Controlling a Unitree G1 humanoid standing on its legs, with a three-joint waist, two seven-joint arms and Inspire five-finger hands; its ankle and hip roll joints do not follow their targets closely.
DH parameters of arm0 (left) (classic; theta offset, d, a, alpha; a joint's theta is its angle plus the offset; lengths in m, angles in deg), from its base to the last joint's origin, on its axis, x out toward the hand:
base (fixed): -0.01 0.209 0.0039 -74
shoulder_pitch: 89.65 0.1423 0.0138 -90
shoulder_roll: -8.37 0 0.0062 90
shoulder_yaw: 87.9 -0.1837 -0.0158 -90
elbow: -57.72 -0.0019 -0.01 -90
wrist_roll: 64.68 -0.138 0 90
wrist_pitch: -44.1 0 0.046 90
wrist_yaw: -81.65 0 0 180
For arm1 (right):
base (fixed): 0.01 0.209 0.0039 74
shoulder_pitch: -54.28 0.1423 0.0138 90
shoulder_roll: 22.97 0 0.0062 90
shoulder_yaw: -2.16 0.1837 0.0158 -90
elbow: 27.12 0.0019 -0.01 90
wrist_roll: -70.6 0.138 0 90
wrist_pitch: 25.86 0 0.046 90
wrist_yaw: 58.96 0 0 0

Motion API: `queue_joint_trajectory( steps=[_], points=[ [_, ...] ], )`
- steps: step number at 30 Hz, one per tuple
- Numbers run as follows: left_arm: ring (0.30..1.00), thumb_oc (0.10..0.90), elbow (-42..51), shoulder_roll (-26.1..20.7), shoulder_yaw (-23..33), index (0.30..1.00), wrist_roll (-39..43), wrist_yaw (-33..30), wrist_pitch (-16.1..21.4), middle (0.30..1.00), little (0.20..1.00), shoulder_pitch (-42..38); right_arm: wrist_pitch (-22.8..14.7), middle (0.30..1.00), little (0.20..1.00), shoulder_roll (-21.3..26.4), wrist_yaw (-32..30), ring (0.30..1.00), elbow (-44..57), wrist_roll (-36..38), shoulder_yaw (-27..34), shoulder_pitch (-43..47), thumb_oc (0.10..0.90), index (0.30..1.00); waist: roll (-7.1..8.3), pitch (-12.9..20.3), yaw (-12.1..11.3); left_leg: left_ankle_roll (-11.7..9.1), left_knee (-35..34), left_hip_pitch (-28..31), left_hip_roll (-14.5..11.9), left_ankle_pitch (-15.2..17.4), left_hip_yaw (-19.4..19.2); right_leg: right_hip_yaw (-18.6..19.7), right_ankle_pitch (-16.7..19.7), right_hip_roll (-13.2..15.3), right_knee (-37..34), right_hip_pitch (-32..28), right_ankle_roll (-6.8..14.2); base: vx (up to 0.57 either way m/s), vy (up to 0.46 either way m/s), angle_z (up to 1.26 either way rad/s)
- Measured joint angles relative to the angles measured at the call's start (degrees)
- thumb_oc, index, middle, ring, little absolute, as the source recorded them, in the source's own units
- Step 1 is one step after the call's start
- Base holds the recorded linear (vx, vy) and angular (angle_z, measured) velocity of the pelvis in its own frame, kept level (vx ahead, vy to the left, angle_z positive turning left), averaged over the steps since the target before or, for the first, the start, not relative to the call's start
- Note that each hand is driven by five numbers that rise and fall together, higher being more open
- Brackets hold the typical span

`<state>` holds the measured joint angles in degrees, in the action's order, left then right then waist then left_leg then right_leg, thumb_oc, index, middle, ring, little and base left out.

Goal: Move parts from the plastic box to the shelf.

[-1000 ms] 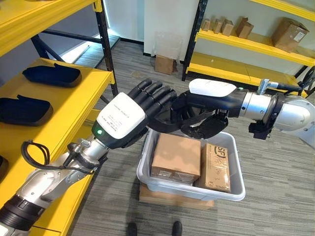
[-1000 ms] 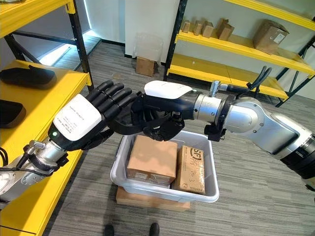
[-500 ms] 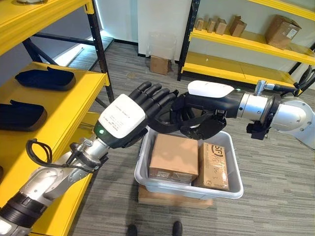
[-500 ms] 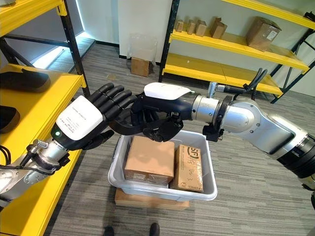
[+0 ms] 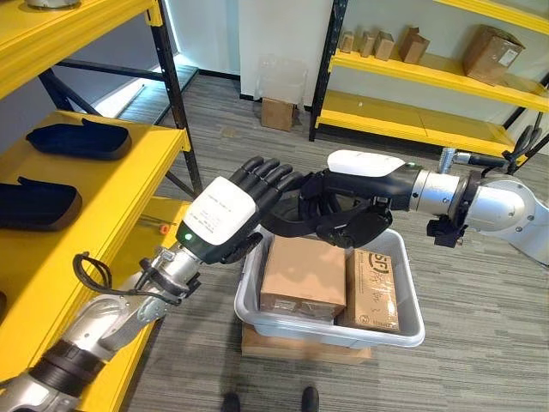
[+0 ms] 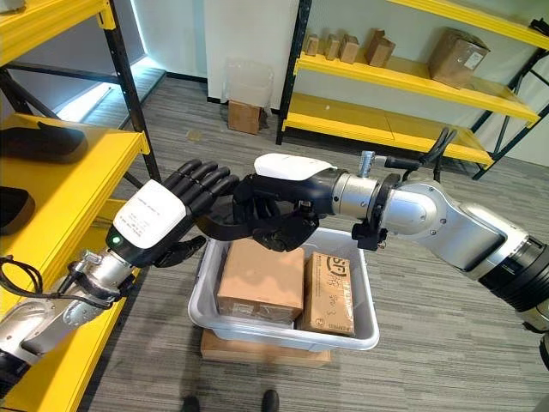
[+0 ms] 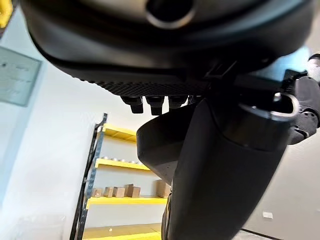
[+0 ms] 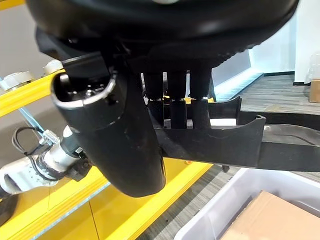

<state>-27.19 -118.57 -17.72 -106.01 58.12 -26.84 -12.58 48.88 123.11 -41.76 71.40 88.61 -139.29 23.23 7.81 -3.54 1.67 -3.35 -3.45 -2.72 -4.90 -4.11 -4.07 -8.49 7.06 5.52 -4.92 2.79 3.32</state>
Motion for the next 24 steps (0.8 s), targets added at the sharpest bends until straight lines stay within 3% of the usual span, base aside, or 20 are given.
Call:
queue_joint_trajectory(
  steps=[12, 24],
  points=[
    [1.0, 0.9, -5.8, 7.3, 0.6, 1.0, 0.4, -1.5, -2.6, 1.0, 1.0, 0.1, 0.5, 0.3, 0.3, -0.4, 0.0, 0.3, 0.0, 0.0, 0.0, 0.0, 0.4, 0.3, 0.17, 0.1, 0.1, 0.0, -0.1, 0.0, -0.1, 0.0, -0.1, 0.1, 0.0, -0.1, 0.0, 0.1, 0.0, 0.0, 0.0, 0.0],
    [1.0, 0.9, -9.5, 6.8, -0.9, 1.0, 0.4, -2.4, -5.1, 1.0, 1.0, -1.0, 0.5, 0.3, 0.3, -1.5, 0.1, 0.3, 0.1, 0.0, 0.0, 0.0, 0.4, 0.3, 0.33, 0.2, 1.4, 0.0, -1.0, 0.5, -0.1, -0.4, -0.4, 0.4, -0.1, -0.1, 0.0, 0.1, 0.1, 0.0, 0.001, -0.01]
  ],
)
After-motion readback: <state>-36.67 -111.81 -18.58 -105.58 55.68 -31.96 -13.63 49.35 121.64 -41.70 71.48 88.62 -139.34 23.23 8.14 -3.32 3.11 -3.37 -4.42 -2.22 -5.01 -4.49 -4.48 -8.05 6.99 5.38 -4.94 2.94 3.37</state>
